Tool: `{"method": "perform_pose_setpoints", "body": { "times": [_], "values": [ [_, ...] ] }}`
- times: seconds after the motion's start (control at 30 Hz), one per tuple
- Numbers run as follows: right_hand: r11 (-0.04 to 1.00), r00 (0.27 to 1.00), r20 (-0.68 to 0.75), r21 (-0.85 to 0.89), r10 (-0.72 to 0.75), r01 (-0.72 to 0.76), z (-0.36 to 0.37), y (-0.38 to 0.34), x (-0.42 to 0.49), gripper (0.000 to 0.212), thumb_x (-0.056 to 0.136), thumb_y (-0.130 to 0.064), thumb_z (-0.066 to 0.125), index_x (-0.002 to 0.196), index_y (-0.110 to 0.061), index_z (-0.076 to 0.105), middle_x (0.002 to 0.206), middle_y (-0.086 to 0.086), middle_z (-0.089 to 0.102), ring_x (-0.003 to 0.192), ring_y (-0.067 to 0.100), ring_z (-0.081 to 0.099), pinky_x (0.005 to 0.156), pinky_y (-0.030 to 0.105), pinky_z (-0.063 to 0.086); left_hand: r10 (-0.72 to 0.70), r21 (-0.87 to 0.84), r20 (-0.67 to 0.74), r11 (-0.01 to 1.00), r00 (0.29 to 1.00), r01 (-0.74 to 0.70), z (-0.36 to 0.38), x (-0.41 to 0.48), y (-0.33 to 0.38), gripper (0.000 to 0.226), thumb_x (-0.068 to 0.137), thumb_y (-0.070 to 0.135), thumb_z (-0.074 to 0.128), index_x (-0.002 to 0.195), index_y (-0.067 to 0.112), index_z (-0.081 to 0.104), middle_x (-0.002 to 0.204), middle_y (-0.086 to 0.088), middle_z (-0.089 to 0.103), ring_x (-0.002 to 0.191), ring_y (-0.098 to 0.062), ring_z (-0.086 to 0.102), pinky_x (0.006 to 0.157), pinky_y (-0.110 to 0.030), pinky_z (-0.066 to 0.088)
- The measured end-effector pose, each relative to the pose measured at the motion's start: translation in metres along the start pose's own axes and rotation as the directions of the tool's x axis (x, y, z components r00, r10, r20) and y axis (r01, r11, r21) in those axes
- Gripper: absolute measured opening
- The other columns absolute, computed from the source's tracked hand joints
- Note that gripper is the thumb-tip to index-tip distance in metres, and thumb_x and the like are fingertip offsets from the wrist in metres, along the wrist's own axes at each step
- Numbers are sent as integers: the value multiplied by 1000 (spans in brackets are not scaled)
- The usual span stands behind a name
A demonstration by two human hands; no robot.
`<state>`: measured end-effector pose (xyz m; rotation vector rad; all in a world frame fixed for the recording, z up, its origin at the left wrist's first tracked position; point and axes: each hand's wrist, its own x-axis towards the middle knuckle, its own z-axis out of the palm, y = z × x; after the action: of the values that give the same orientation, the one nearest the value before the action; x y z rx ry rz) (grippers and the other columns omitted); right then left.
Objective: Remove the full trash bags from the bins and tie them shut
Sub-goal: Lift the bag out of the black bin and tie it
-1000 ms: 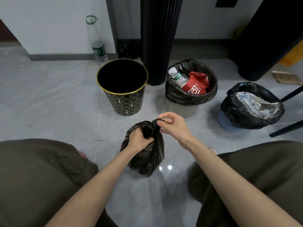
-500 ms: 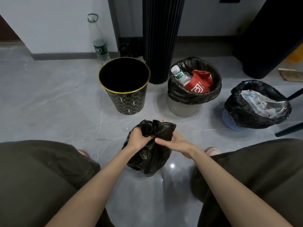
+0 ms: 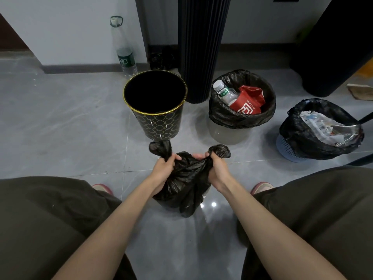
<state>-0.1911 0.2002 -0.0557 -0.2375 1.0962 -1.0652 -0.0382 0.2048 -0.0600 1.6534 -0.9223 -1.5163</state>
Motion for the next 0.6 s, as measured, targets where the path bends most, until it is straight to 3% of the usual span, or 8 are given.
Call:
{"method": "perform_pose_setpoints", "body": {
  "times": [0.07, 0.13, 0.23, 0.3, 0.4, 0.5, 0.57, 0.6],
  "values": [
    [999, 998, -47, -32, -30, 28, -2, 3, 5, 38, 103, -19, 26, 68, -13, 39, 41, -4, 47, 57, 15, 58, 77, 32, 46, -80, -150, -2, 985, 997, 79, -5, 3, 1, 32, 102, 23, 32, 78, 15, 52, 51, 7, 31, 46, -4, 32, 57, -16, 34],
    [991, 994, -66, -109, -87, 80, -4, 6, 7, 37, 104, -17, 26, 70, -12, 40, 35, -9, 29, 34, 8, 35, 73, 26, 47, -117, -236, 18, 965, 993, 118, -7, 4, 2, 33, 103, 22, 29, 76, 15, 46, 39, 12, 30, 35, -2, 31, 48, -13, 32],
    [954, 985, -109, -283, -137, 101, -4, 10, 8, 37, 103, -17, 32, 67, -12, 41, 34, -11, 27, 29, 4, 24, 50, 17, 39, -126, -328, 60, 935, 990, 138, -5, 2, 3, 35, 103, 21, 27, 73, 15, 42, 36, 12, 27, 30, -2, 25, 39, -9, 30],
    [896, 979, -113, -432, -167, 103, -2, 11, 9, 39, 101, -18, 37, 63, -13, 42, 35, -11, 32, 30, 2, 26, 38, 15, 25, -121, -432, 105, 888, 987, 155, 0, 1, 4, 35, 104, 20, 26, 72, 13, 41, 35, 11, 25, 28, -2, 21, 47, -13, 43],
    [747, 974, -112, -661, -196, 74, -4, 12, 12, 40, 99, -16, 39, 59, -17, 42, 46, -5, 39, 41, 8, 32, 43, 22, 24, -110, -515, 186, 836, 976, 193, 3, -2, 10, 35, 104, 19, 27, 72, 12, 40, 35, 11, 24, 27, -2, 20, 50, -16, 48],
    [649, 978, -109, -760, -179, 35, -7, 18, 11, 33, 95, -11, 41, 62, -16, 44, 57, 0, 45, 54, 15, 40, 51, 27, 31, -116, -206, 239, 964, 964, 167, 11, -8, 11, 33, 103, 22, 31, 72, 15, 41, 45, 10, 29, 35, -1, 23, 36, -12, 28],
    [604, 985, -72, -796, -159, 39, -3, 20, 8, 9, 88, -9, 45, 83, -10, 53, 75, 6, 55, 71, 19, 54, 66, 33, 45, -67, 163, 265, 986, 962, 23, 18, -15, 12, 28, 101, 20, 36, 76, 14, 47, 60, 4, 39, 51, -5, 36, 46, -16, 32],
    [631, 989, -68, -775, -128, 28, -1, 18, 6, 8, 85, -8, 47, 92, -8, 50, 79, 7, 56, 76, 20, 55, 68, 33, 48, -27, 306, 275, 950, 961, -61, 21, -16, 10, 21, 100, 16, 39, 85, 11, 53, 72, 1, 48, 65, -8, 46, 58, -19, 37]
  ]
}}
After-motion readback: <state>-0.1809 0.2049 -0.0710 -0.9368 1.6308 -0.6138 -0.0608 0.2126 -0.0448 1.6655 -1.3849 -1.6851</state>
